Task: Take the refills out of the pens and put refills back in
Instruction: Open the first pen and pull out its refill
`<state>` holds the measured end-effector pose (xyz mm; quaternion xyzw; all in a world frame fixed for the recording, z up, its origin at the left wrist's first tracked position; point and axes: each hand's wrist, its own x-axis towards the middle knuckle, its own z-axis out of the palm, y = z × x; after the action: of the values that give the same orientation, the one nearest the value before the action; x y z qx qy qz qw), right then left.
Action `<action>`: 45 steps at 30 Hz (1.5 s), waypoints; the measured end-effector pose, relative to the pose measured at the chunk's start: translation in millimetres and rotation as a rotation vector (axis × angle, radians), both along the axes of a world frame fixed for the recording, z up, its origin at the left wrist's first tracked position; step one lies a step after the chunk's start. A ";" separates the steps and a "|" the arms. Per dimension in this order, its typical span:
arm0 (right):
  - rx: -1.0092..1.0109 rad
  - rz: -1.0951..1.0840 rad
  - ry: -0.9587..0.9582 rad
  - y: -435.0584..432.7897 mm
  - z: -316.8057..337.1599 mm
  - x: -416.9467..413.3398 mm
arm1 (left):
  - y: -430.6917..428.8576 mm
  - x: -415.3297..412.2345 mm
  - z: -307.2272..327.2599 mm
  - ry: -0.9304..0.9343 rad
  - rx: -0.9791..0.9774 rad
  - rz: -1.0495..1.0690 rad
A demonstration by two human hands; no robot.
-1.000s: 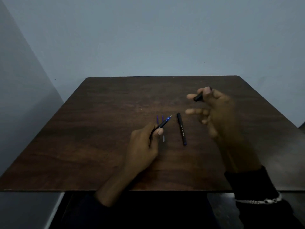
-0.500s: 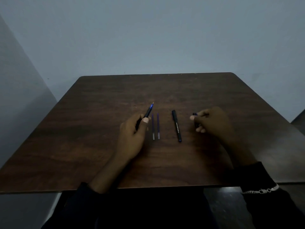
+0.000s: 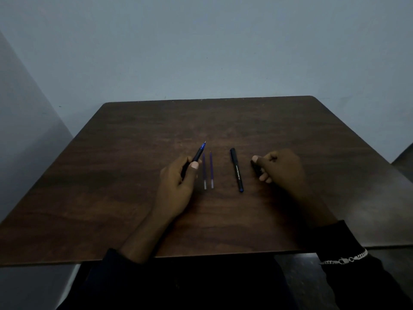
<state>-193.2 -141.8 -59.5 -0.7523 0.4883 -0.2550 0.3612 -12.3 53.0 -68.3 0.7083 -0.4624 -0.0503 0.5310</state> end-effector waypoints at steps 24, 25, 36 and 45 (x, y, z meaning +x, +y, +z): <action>-0.195 0.355 -0.358 44.8 18.2 6.6 | -0.9 -3.9 -3.2 -0.492 0.040 -0.069; -0.182 0.386 -0.360 46.6 17.1 8.5 | -0.4 -5.2 -2.6 -0.523 0.051 -0.091; -0.377 0.587 -0.220 52.9 12.5 7.4 | 2.9 -20.5 5.3 -0.640 0.114 -0.207; -0.620 0.606 -0.219 63.2 19.3 5.6 | 4.9 -27.2 2.4 -0.518 0.093 -0.200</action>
<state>-187.6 -78.6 -40.2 -0.9028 0.1053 -0.3499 0.2268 -39.5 57.9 -65.9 0.6718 -0.6476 0.0591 0.3546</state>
